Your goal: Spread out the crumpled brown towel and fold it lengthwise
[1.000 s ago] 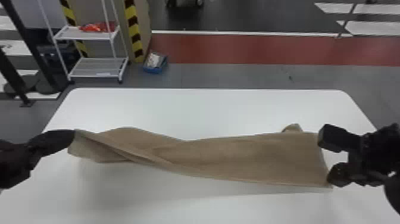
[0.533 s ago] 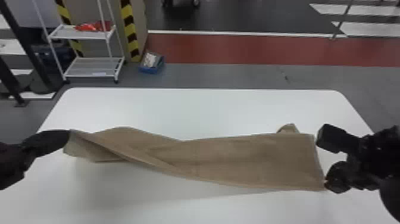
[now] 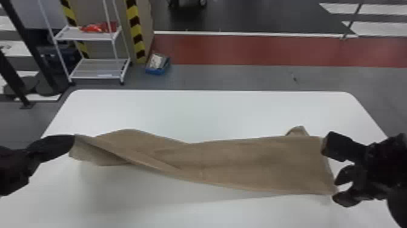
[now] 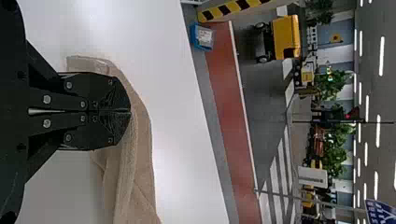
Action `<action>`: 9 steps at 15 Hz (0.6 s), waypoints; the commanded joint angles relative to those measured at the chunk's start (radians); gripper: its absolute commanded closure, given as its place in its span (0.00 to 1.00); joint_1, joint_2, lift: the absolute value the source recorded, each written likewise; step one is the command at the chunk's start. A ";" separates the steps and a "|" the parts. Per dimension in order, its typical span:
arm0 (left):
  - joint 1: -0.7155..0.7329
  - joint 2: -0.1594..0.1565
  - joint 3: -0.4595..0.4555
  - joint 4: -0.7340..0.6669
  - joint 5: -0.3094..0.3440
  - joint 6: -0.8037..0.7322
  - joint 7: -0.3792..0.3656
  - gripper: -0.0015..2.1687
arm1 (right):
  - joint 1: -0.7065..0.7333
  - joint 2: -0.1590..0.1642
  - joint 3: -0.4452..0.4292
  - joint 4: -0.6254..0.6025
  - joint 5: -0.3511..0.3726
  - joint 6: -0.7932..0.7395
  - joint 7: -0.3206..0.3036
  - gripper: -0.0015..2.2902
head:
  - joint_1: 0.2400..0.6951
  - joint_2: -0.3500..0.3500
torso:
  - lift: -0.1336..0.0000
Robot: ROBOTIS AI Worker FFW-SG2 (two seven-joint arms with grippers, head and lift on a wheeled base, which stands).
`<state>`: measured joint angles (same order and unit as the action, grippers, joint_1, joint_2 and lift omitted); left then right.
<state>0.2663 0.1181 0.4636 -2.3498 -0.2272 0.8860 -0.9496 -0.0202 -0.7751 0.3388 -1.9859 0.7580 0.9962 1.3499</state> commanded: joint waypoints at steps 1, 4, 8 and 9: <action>0.001 0.000 0.001 0.000 0.000 0.000 -0.002 0.62 | -0.004 0.000 0.009 0.002 0.003 -0.003 0.017 0.30 | 1.00 0.48 | 0.10; 0.002 0.000 0.000 -0.003 0.000 0.000 -0.003 0.62 | -0.023 0.011 0.023 0.026 0.006 -0.006 0.017 0.30 | 1.00 0.48 | 0.10; 0.007 0.002 0.004 -0.005 0.000 0.000 -0.005 0.62 | -0.052 0.016 0.043 0.052 0.009 -0.009 0.017 0.46 | 1.00 0.48 | 0.10; 0.007 0.002 0.004 -0.005 0.002 0.000 -0.005 0.62 | -0.052 0.017 0.045 0.055 0.009 -0.012 0.017 0.46 | 1.00 0.48 | 0.10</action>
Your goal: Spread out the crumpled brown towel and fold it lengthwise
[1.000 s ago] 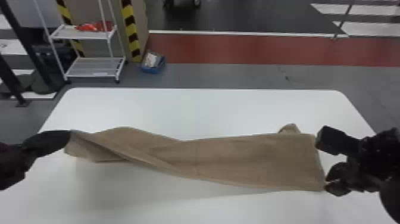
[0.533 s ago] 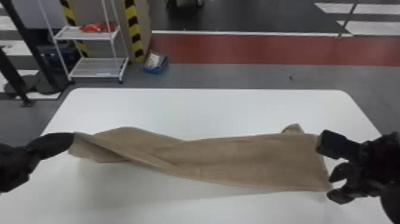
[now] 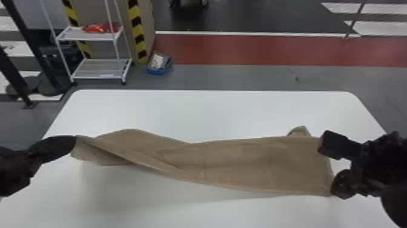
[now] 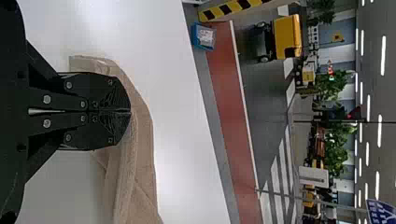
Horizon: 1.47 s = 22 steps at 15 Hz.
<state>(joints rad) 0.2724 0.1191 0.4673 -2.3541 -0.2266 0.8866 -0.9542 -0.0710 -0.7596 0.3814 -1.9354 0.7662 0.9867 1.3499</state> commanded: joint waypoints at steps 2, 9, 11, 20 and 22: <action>0.001 0.001 0.001 -0.001 0.001 -0.001 0.000 0.62 | -0.006 0.003 0.001 0.006 -0.001 -0.009 0.017 0.59 | 1.00 0.48 | 0.10; 0.001 0.001 0.002 -0.001 0.001 -0.007 0.000 0.62 | 0.004 0.002 0.002 -0.008 -0.008 0.050 0.017 0.24 | 1.00 0.48 | 0.10; 0.002 0.001 0.004 -0.001 0.001 -0.010 0.000 0.62 | 0.000 0.005 0.008 -0.005 -0.001 0.047 0.017 0.24 | 1.00 0.48 | 0.10; 0.008 0.001 0.010 0.003 0.003 -0.016 -0.002 0.62 | -0.021 0.022 0.014 0.021 -0.001 0.013 0.017 0.59 | 1.00 0.50 | 0.10; 0.007 -0.001 0.013 0.003 0.004 -0.016 0.000 0.62 | -0.021 0.031 -0.036 0.015 -0.039 0.013 0.017 0.60 | 1.00 0.50 | 0.10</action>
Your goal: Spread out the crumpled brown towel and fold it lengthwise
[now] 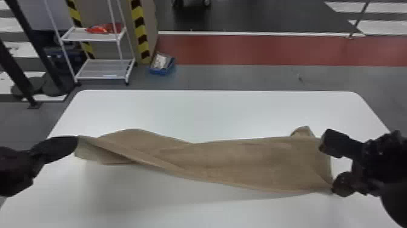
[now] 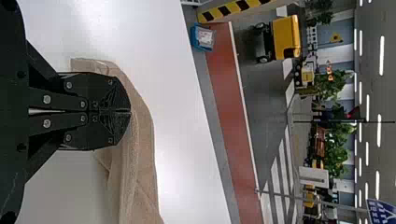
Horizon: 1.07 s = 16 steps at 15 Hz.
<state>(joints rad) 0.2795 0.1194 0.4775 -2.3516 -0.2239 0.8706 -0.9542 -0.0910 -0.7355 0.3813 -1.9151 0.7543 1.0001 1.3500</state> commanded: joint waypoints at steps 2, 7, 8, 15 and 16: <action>0.001 0.000 0.009 -0.002 0.004 -0.003 0.002 0.62 | 0.001 0.033 -0.194 -0.036 -0.165 -0.001 0.017 0.60 | 1.00 0.51 | 0.10; -0.008 -0.004 0.010 -0.031 0.012 -0.006 -0.003 0.62 | -0.019 0.153 -0.567 -0.067 -0.599 0.180 0.017 0.59 | 1.00 0.51 | 0.10; -0.010 -0.007 0.007 -0.032 0.020 -0.006 0.006 0.62 | -0.019 0.173 -0.571 -0.087 -0.621 0.389 0.017 0.59 | 1.00 0.51 | 0.10; -0.108 -0.004 -0.025 -0.008 0.023 0.061 0.058 0.62 | -0.177 0.337 -0.561 -0.055 -0.678 0.572 -0.439 0.59 | 1.00 0.54 | 0.10; -0.128 0.000 -0.023 0.002 0.021 0.074 0.058 0.62 | -0.207 0.344 -0.567 -0.033 -0.675 0.572 -0.445 0.59 | 1.00 0.53 | 0.10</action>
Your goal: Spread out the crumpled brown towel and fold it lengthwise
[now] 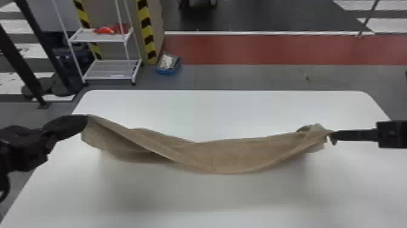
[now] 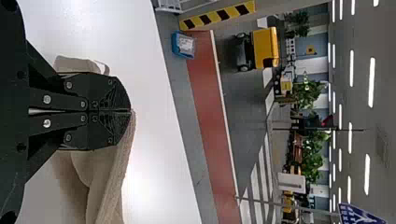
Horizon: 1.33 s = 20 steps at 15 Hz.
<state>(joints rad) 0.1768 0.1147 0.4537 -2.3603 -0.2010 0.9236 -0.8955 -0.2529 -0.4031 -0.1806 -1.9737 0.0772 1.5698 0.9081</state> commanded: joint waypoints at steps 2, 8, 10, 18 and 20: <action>-0.085 0.010 0.000 0.062 -0.005 0.036 0.015 0.62 | -0.117 0.038 -0.011 0.079 0.004 0.002 -0.028 0.59 | 1.00 0.53 | 0.10; -0.415 0.068 -0.168 0.388 -0.026 0.125 0.141 0.62 | -0.345 0.063 0.101 0.374 0.170 -0.208 -0.018 0.60 | 0.94 0.55 | 0.10; -0.562 0.085 -0.245 0.550 -0.060 0.122 0.181 0.62 | -0.462 0.061 0.136 0.529 0.194 -0.365 -0.043 0.60 | 0.81 0.51 | 0.10; -0.893 0.120 -0.316 0.869 -0.064 0.014 0.227 0.62 | -0.710 0.013 0.161 0.737 0.190 -0.576 -0.109 0.60 | 0.34 0.46 | 0.10; -0.804 0.137 -0.285 0.780 -0.043 0.018 0.205 0.62 | -0.589 -0.037 0.144 0.615 0.136 -0.537 -0.089 0.60 | 0.27 0.45 | 0.10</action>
<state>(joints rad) -0.6901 0.2383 0.1476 -1.5194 -0.2591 0.9396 -0.6843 -0.9255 -0.4025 -0.0249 -1.2760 0.2486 1.0065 0.8126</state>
